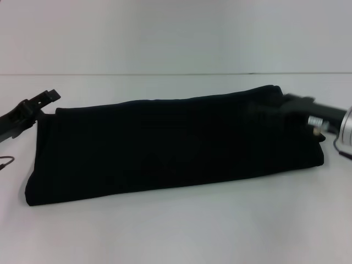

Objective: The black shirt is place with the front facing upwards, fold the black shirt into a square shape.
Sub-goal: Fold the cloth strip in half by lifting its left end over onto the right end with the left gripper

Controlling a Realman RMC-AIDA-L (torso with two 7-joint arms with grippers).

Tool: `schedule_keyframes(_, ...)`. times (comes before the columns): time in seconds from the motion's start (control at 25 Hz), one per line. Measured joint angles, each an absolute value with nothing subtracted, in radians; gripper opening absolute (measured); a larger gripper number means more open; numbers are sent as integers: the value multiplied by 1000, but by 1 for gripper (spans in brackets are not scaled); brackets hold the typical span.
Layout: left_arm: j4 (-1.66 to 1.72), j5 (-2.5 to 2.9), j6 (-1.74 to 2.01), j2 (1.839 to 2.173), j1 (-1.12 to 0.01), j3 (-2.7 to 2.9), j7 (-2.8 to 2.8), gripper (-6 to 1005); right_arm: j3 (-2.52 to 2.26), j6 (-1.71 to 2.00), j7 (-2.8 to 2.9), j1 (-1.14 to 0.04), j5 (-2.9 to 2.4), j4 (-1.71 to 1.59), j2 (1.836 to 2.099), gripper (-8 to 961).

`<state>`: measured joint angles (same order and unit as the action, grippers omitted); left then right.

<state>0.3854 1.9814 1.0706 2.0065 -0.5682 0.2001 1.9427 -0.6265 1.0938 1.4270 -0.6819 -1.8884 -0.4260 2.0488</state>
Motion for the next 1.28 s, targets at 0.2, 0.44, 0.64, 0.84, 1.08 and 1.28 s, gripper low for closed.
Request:
schedule_keyframes(0.2,390,2006,1335,1936,-496,293,2168,838,-704,1265,1161,-631,-1919,-468,2064,831)
schedule_keyframes(0.44,433,2104,1438,1930,-410,307,2350,838,-767,1268,1079,-621,-1929,-494,2090,831)
schedule_keyframes(0.64,459,2142,1473,1929,-357,290,2419,838,-778,1250,1082,-629,-1926,-492,2091,831)
schedule_keyframes(0.84,461,2198,1458,1931,-345,271,2465,839,-775,1233,1085,-633,-1923,-493,2093,831)
schedule_keyframes(1.08,458,2226,1413,1932,-338,265,2515,838,-776,1211,1085,-634,-1922,-491,2095,831)
schedule_keyframes(1.28,455,2229,1420,1932,-338,265,2531,839,-776,1212,1085,-634,-1922,-490,2095,831)
